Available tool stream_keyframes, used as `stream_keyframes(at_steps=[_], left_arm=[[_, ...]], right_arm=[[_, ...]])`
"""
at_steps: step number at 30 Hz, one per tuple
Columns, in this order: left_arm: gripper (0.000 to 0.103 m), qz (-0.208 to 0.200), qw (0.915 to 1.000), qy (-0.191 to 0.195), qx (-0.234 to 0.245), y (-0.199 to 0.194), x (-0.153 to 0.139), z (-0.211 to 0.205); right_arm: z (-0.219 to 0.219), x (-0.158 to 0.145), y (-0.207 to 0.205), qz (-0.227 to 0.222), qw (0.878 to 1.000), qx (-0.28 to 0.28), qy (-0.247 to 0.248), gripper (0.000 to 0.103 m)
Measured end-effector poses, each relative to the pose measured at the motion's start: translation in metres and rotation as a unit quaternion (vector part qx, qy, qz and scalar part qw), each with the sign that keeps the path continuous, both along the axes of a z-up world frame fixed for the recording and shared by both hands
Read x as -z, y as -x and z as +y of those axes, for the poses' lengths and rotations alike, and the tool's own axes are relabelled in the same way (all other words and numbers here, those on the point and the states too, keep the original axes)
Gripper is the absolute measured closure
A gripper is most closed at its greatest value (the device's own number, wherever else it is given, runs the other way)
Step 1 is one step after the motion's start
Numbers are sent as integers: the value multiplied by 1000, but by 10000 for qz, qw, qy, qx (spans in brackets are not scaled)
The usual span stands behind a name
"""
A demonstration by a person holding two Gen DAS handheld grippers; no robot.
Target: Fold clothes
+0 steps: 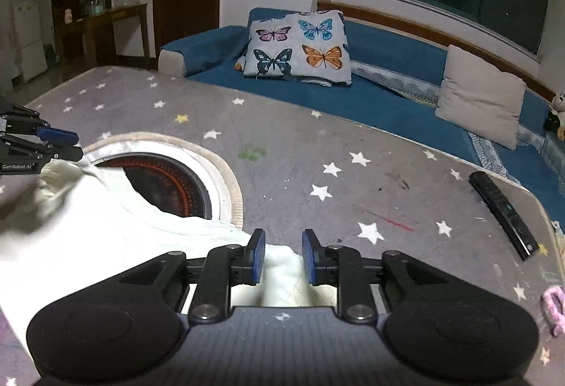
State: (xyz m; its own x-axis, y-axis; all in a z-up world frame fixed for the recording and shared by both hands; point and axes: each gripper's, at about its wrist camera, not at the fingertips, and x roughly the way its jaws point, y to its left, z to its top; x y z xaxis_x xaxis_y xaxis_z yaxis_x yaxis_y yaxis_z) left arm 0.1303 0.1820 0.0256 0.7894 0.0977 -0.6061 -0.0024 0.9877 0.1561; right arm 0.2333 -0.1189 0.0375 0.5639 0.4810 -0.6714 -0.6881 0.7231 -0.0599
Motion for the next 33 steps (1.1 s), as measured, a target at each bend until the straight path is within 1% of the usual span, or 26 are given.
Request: stream_keyframes(at_steps=[2, 4, 6, 8, 9, 11, 13, 15, 18, 20, 22, 25, 29, 31, 33], left_arm=[[61, -73, 9999, 92, 12, 8, -7, -1], [62, -115, 9996, 254, 92, 17, -12, -5], [63, -88, 9992, 329, 208, 25, -13, -14], [63, 10, 9984, 453, 347, 28, -9, -21], [65, 76, 9980, 498, 392, 28, -5, -23], [67, 210, 9978, 513, 376, 24, 3, -25], [73, 280, 9976, 569, 270, 18, 9, -20], [75, 346, 9973, 628, 159, 12, 15, -15], [82, 420, 9970, 641, -79, 3, 22, -3], [85, 501, 9962, 665, -266, -1, 28, 5], [89, 547, 9956, 683, -348, 0, 34, 11], [90, 544, 9946, 782, -423, 2, 37, 18], [90, 422, 9941, 868, -492, 0, 34, 18], [90, 453, 9935, 893, -549, -3, 36, 20], [89, 452, 9932, 911, -572, -5, 39, 22]], right_arm=[[-4, -7, 4, 106, 9999, 13, -75, 80], [-6, -8, 8, 244, 9996, -40, -121, 80], [-4, -7, 14, 361, 9992, -114, -99, 80], [1, -1, 16, 494, 9986, -184, -45, 80], [3, 2, 16, 549, 9983, -194, -31, 80], [8, 7, 14, 619, 9979, -164, -42, 80], [12, 15, 8, 692, 9975, -102, -127, 80], [15, 21, 3, 695, 9973, -48, -211, 80], [16, 32, -4, 680, 9973, 119, -244, 80], [13, 37, -7, 664, 9972, 232, -238, 80], [9, 39, -10, 652, 9971, 334, -229, 85], [4, 41, -13, 631, 9966, 476, -222, 86], [5, 33, -12, 577, 9967, 410, -398, 85], [10, 34, -14, 601, 9967, 339, -422, 85], [14, 41, -16, 634, 9968, 353, -342, 84]])
